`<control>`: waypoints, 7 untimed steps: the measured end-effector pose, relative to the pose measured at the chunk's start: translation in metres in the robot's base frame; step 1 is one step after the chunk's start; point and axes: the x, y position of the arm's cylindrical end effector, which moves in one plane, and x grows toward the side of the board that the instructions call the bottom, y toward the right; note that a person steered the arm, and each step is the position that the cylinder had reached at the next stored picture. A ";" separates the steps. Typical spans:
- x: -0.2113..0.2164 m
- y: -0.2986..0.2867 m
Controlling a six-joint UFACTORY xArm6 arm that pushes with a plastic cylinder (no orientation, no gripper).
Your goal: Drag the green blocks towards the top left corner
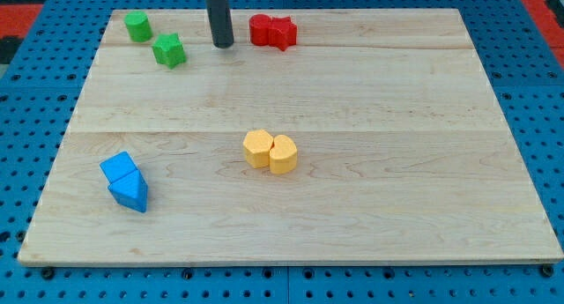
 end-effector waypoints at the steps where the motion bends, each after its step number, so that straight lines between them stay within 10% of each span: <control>1: 0.015 -0.056; 6: 0.005 -0.220; 7: -0.053 -0.202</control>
